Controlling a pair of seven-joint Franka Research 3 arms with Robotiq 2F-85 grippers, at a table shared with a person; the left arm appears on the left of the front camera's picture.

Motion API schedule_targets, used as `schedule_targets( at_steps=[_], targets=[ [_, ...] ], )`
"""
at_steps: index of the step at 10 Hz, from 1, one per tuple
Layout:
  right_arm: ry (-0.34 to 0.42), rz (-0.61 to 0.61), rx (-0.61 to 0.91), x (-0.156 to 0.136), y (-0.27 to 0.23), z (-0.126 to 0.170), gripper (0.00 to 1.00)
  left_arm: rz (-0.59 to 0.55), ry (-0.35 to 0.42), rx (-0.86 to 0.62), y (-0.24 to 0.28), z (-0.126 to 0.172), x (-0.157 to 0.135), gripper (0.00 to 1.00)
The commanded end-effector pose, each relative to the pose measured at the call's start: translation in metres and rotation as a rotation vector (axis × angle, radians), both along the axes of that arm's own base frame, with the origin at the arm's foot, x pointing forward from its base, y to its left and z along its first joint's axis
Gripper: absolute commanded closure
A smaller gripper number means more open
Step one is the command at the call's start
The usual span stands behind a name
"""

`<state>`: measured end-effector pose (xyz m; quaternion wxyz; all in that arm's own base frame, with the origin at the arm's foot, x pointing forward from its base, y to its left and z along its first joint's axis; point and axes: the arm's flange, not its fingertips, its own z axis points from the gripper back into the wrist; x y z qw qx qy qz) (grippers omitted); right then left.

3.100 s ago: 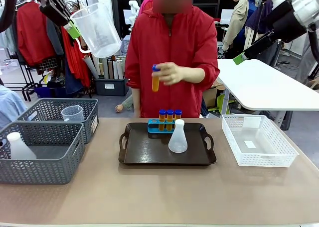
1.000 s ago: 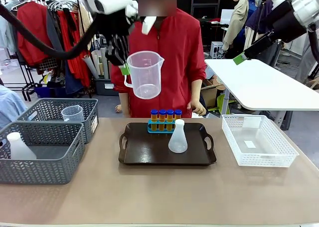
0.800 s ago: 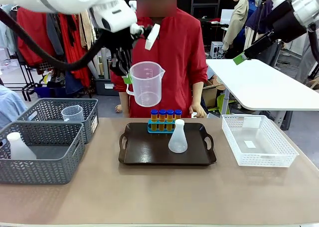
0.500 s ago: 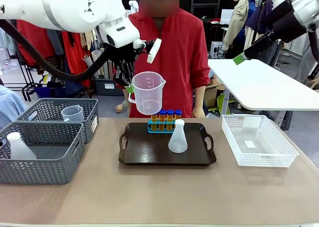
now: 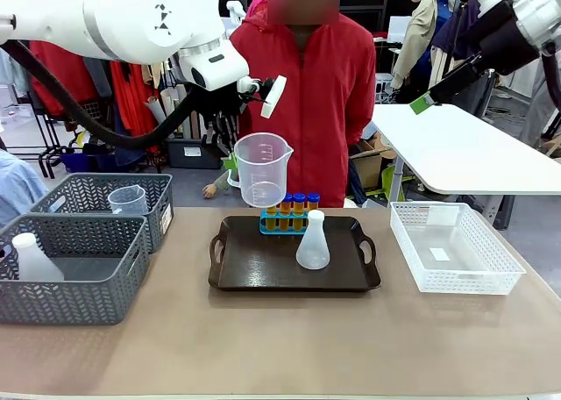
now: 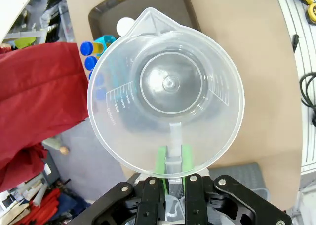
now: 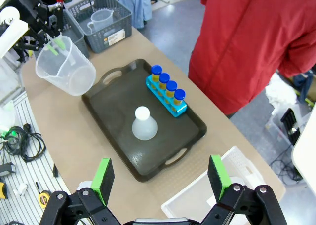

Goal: Prepare the laboratory tools.
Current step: Pick up one Large Measuring Cup and place it on the Handle tray.

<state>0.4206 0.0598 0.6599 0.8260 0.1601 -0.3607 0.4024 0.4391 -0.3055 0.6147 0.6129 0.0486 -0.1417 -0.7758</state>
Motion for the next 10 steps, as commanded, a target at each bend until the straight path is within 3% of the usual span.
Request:
schedule_targets(
  at_steps=[1, 4, 10],
  targets=[
    [-0.002, 0.014, 0.018, 0.001, -0.001, 0.0, 0.0, 0.0, 0.003, 0.002, 0.0, -0.002, 0.0, 1.0],
    [-0.002, 0.014, 0.018, 0.001, -0.001, 0.0, 0.0, 0.05, 0.098, 0.049, -0.016, -0.041, 0.034, 1.0],
    [-0.002, 0.014, 0.018, 0.001, -0.001, 0.0, 0.0, 0.112, 0.174, 0.093, -0.044, -0.137, 0.099, 1.0]
  ],
)
